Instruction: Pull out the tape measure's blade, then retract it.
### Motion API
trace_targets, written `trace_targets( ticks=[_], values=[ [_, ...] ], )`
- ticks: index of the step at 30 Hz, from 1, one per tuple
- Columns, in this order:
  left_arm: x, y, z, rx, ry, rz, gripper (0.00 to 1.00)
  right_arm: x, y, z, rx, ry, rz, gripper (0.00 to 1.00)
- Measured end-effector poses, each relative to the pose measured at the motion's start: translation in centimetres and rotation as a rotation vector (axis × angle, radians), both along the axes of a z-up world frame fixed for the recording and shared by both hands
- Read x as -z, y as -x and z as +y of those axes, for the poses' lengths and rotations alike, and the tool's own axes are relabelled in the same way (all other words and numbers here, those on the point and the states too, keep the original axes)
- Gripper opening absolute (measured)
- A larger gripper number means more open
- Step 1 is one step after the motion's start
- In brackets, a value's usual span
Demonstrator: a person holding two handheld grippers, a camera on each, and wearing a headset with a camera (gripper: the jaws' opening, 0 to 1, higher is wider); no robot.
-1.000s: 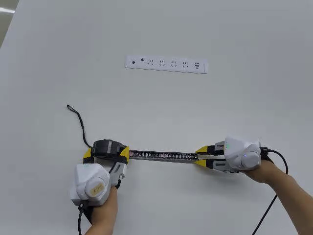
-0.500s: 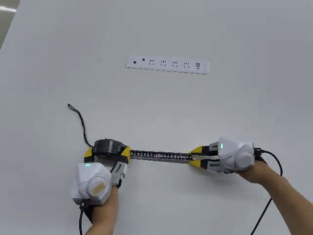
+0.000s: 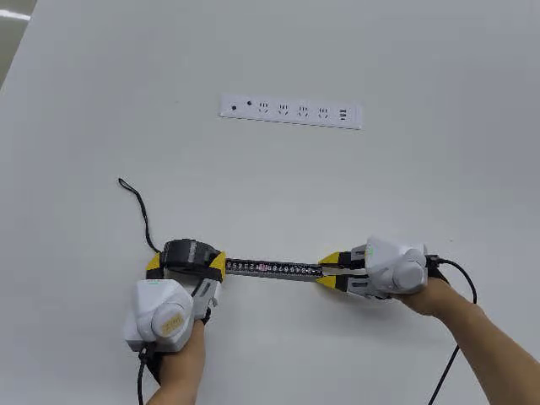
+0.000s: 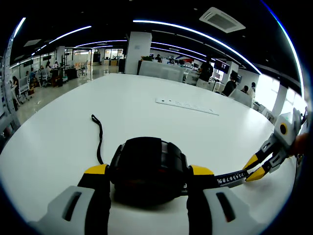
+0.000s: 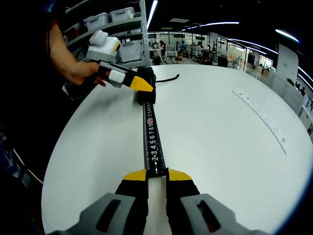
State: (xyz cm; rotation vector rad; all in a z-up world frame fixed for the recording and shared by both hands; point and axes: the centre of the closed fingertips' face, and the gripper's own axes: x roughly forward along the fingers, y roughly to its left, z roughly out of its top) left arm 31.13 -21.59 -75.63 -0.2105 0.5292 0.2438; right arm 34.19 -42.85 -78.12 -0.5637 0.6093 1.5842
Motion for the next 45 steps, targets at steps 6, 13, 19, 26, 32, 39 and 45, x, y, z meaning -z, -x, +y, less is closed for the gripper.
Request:
trace_targets(
  ticks=[6,13,19,26,32,39,45],
  values=[
    [0.0,0.0,0.0,0.001,0.000,0.001,0.60,0.0,0.1,0.7,-0.002,-0.004,-0.001,0.10],
    [0.0,0.0,-0.1,-0.001,-0.002,0.001,0.60,0.2,0.1,1.3,-0.005,-0.007,-0.003,0.10],
    [0.0,0.0,-0.1,0.001,-0.002,0.002,0.60,0.5,0.3,1.9,-0.007,-0.009,0.000,0.10],
    [-0.1,0.0,0.0,0.001,-0.001,0.003,0.60,0.5,0.4,2.7,-0.010,-0.014,0.001,0.10],
    [-0.1,0.0,0.0,0.001,0.004,0.004,0.60,0.4,0.6,3.6,-0.018,-0.021,0.000,0.11],
    [-0.1,0.1,0.0,0.001,0.009,0.007,0.60,0.2,0.9,4.6,-0.021,-0.032,-0.001,0.11],
    [0.0,0.1,0.0,-0.004,0.012,0.008,0.60,0.3,1.0,5.7,-0.024,-0.045,-0.001,0.11]
  ],
)
